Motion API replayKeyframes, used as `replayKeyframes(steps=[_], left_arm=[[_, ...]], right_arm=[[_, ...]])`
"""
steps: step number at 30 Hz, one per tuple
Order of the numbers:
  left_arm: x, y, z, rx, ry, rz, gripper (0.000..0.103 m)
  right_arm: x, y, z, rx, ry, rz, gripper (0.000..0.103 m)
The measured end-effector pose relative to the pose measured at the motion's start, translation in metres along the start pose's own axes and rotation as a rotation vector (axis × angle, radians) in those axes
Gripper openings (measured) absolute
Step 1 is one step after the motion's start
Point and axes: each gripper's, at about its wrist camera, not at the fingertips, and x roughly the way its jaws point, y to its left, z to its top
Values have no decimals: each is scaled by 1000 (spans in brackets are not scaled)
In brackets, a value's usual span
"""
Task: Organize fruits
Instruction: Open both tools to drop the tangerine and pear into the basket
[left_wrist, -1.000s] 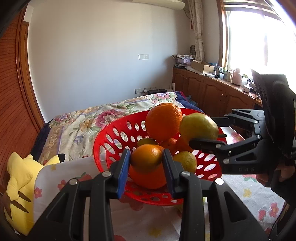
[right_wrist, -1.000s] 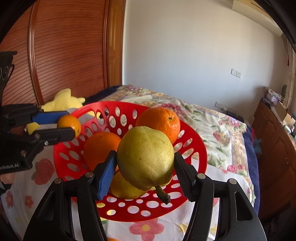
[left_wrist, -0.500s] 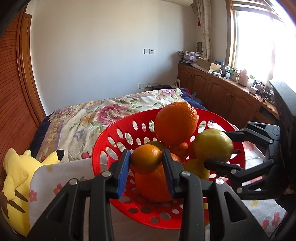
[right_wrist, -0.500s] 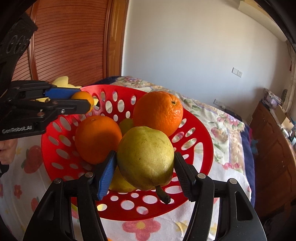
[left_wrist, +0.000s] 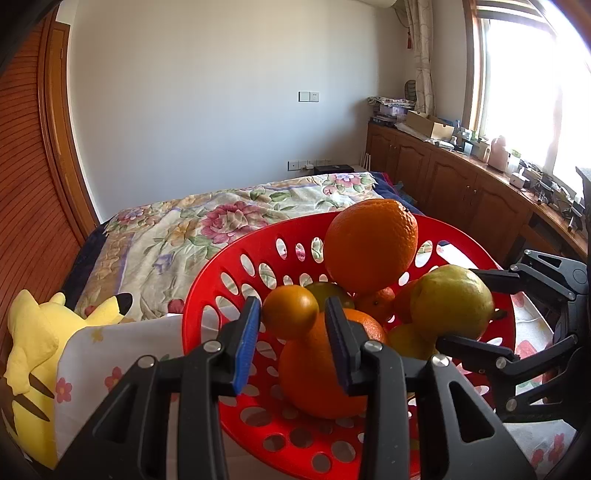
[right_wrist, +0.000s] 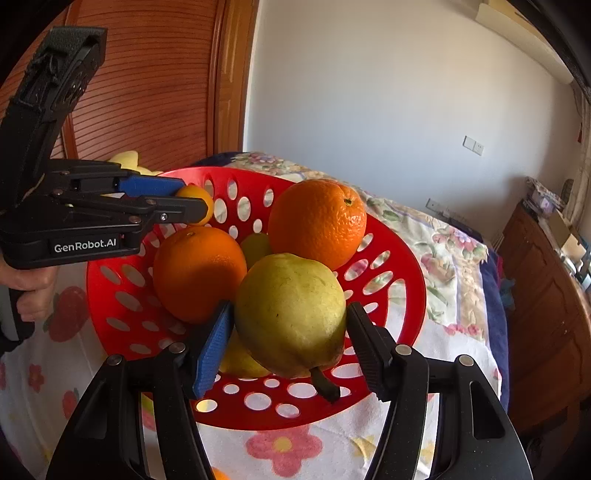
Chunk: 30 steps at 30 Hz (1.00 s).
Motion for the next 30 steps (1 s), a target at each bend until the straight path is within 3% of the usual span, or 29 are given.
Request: replayKeyframes(steps=[13,30], left_arm=[[-16,-2,-2,-1,-22,-5,36],[-82,-16,-49,-32,-109,18,53]], right_arm=[[-14,2,-2,30,-34,7,65],[-68,18,-22,106,-84,-19,65]])
